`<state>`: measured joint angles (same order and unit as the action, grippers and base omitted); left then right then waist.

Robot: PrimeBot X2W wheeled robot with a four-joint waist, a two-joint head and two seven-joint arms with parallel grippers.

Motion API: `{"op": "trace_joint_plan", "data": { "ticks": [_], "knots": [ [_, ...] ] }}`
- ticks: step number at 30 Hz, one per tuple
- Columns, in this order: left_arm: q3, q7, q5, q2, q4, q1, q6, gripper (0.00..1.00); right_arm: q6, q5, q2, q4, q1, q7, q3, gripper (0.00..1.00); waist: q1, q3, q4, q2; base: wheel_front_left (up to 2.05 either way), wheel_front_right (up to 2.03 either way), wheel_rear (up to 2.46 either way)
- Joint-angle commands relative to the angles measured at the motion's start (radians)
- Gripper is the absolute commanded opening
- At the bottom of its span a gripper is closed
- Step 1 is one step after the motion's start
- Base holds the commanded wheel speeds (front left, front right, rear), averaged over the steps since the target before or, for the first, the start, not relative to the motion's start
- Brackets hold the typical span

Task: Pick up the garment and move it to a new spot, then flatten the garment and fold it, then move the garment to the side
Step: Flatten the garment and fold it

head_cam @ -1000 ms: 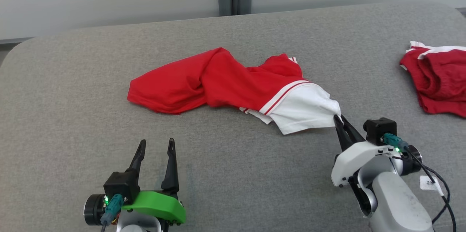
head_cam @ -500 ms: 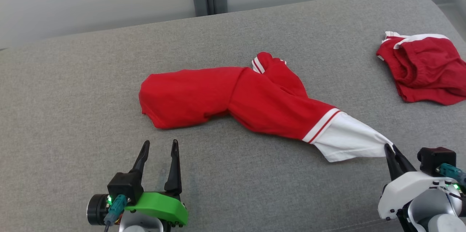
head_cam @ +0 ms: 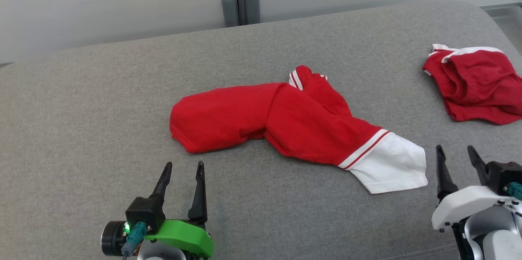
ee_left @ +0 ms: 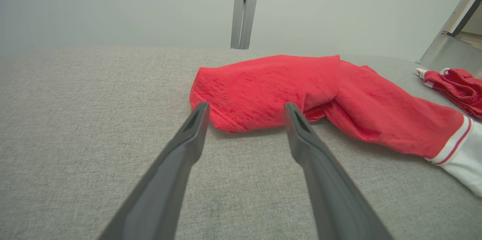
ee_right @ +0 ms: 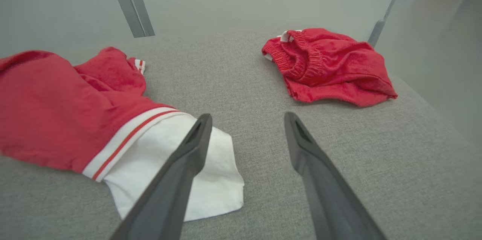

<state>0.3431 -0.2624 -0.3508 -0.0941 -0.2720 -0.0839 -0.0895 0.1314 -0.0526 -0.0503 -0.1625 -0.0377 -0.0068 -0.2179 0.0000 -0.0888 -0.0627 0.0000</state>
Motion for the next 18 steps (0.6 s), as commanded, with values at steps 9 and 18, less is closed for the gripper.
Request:
{"op": "trace_joint_plan", "data": {
  "ticks": [9, 18],
  "knots": [
    [0.012, -0.002, 0.005, -0.003, 0.012, 0.011, -0.007, 1.0, -0.002, -0.03, 0.0, 0.094, -0.03, -0.075, 0.058, 1.0, 0.0, 0.025, -0.02, 0.0, 0.0, 0.0, 0.0],
    [0.092, 0.031, 0.045, 0.008, -0.071, -0.123, 0.038, 1.0, -0.002, -0.076, -0.001, 0.069, -0.075, -0.121, 0.154, 1.0, 0.0, -0.037, -0.06, 0.0, 0.0, 0.0, 0.0]
  ]
}}
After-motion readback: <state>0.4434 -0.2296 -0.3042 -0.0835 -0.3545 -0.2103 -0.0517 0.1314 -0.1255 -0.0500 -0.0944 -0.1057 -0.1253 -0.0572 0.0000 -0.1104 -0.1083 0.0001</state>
